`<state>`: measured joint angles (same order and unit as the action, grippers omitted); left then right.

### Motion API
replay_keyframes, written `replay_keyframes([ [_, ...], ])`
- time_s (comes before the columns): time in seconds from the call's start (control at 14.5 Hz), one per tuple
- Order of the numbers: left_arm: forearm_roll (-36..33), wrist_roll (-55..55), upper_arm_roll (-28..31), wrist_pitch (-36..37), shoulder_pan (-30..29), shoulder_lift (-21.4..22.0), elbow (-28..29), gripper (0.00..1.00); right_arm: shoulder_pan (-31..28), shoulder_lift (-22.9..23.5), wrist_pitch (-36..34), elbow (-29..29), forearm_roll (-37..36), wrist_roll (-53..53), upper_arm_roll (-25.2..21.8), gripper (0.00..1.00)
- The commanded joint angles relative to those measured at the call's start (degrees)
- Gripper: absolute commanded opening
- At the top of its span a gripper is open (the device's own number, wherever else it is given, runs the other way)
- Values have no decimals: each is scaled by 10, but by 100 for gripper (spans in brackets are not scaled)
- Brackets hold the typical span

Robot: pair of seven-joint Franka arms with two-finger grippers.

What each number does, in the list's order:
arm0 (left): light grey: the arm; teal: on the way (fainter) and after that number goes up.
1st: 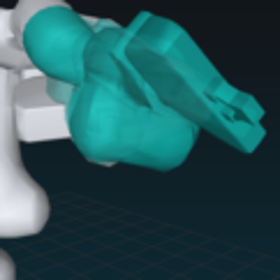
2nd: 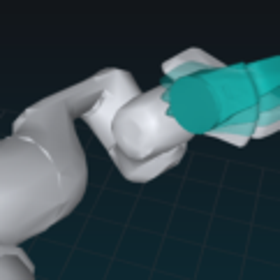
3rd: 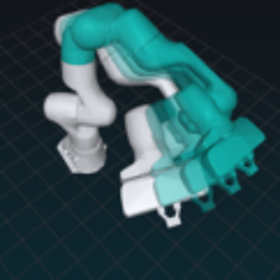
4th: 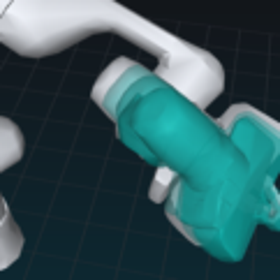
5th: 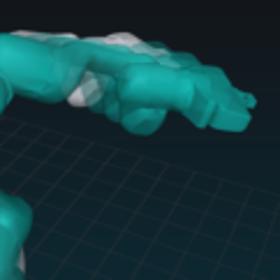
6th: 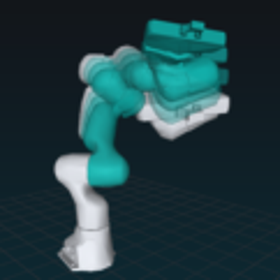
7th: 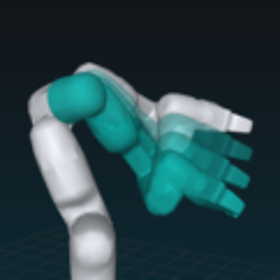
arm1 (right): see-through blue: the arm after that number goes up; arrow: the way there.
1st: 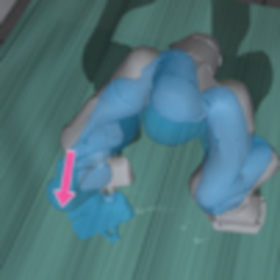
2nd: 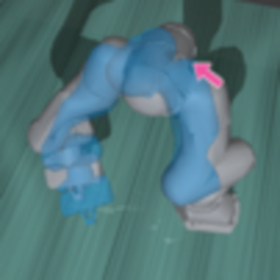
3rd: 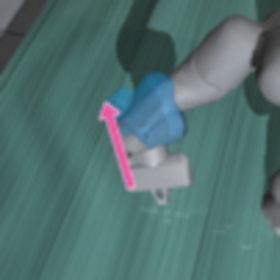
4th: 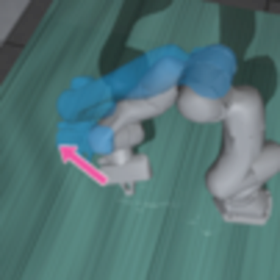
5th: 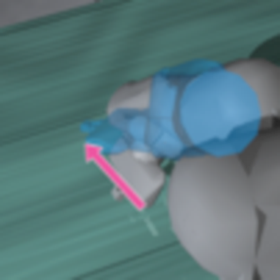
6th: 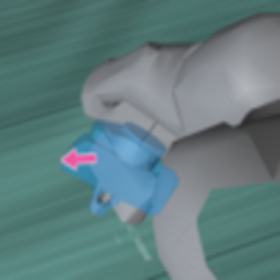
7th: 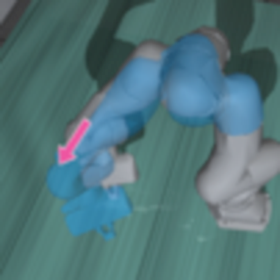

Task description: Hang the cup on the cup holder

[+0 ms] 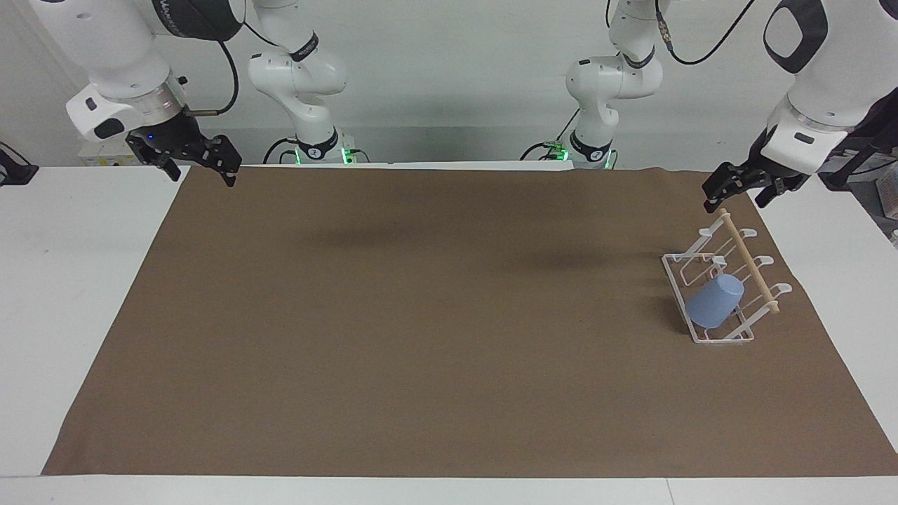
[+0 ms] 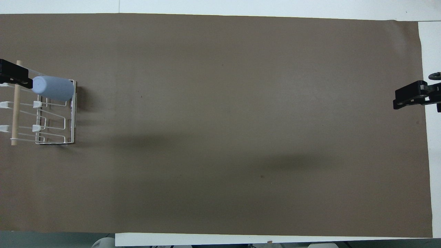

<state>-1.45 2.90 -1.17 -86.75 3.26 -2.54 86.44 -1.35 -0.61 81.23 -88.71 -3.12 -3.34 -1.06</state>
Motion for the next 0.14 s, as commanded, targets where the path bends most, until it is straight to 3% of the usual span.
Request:
replay_keyframes([
  [0.0,8,-8,-1,-6,2,28,30,100,-9,-8,0,-9,0,13,4,99],
  [0.07,8,-7,-1,-14,2,37,44,100,-9,-7,2,-9,0,14,4,99],
])
